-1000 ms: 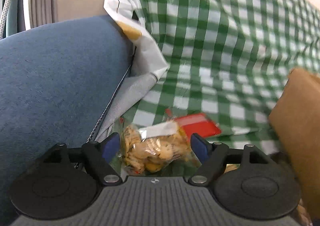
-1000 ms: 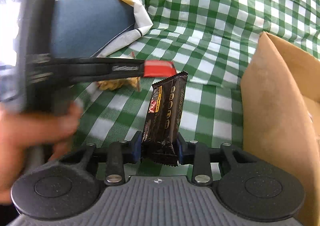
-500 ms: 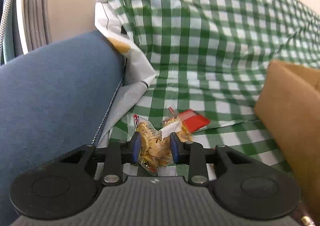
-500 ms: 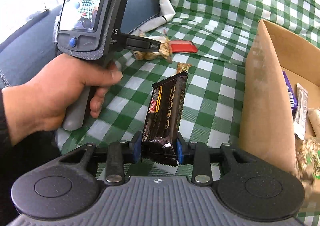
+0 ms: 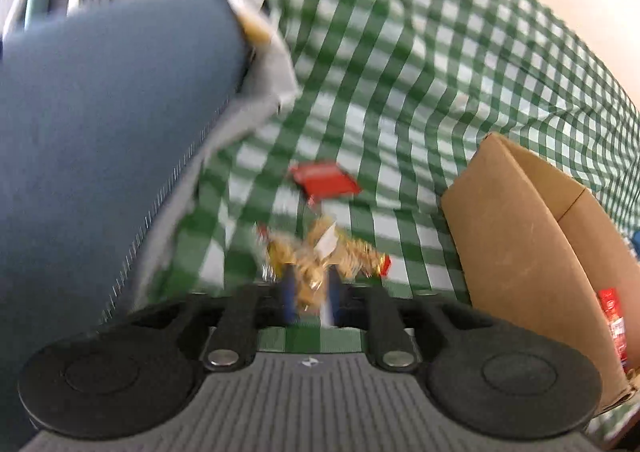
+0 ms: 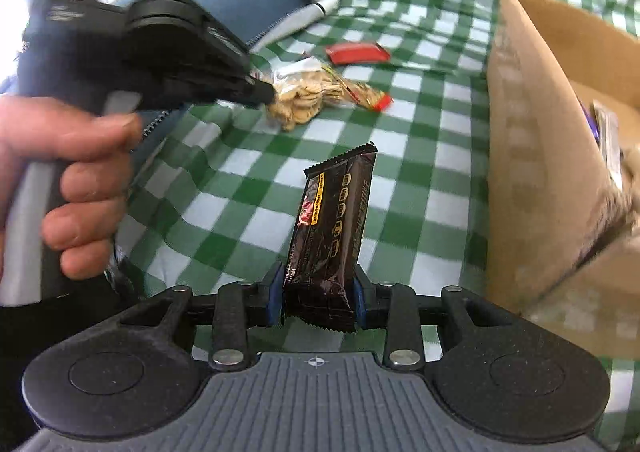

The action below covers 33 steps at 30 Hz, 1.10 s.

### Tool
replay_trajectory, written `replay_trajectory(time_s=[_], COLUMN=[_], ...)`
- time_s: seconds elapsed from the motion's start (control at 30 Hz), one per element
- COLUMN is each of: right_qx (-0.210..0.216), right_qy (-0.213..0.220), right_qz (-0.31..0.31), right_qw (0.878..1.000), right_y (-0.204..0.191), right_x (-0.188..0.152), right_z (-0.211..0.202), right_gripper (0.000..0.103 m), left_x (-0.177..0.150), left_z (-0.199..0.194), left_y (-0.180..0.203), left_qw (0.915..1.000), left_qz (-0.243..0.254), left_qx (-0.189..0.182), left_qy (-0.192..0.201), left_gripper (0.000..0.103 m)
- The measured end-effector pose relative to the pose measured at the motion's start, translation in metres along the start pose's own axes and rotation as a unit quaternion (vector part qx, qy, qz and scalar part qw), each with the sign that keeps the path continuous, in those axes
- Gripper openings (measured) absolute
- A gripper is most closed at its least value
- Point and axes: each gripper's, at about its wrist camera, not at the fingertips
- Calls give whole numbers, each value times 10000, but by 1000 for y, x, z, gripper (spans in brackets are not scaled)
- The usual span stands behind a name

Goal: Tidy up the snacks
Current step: 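Grasp the cookie bag with the left tool while the right tool grasps the dark chocolate bar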

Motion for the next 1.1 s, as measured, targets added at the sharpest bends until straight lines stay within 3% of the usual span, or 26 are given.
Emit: replay_trajectory(time_s=[0.1,0.2,0.23,0.33,0.67,0.73,0.83,0.9,0.97,1.0,1.1], right_qx=[16,38,49,19,25,-16,-83,-111,-129,-135,-150], right_qy=[38,42,21,17,0,-4,-69,-94,-74,-65,-15], right_qz=[46,79,64,-89,-259,-365,-496,-544,-639,-658,-727], right_qw=[10000,10000,10000,10000,9997,9993,9987,9984,9978,9977,9972], right_y=[4,5,5,4,0,-3,-6,-6,-8,-8,-8], right_x=[0,-2,-3,-5,-2,-2,-4,-6,-7,-7,-8], right_z=[1,2,3,7,19,23,28,29,29,29,26], right_gripper=[37,37,37,46,68,70,71,71,71,71,60], left_x=[1,-4,-7,-17,-37,-39,-37,-35,-33,-32,-29], left_z=[0,11,17,31,57,63,69,71,71,69,60], left_y=[6,17,22,32,51,49,40,34,30,29,30], left_qw=[9996,9968,9945,9874,9670,9663,9722,9748,9763,9772,9787], left_qz=[225,784,1032,1570,2530,2561,2326,2209,2136,2100,2033], left_qx=[-8,9,15,121,31,136,239,307,350,314,278], left_qy=[158,165,160,167,291,229,98,6,-38,-16,55], left_gripper=[51,70,72,83,92,92,88,68,61,47,45])
Point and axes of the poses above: each gripper's, at about its wrist camera, not at the fingertips, and z roughly the way its jaws point, y to its right, x to its top, and after that the axes turned 15 degrees about y, right-handed
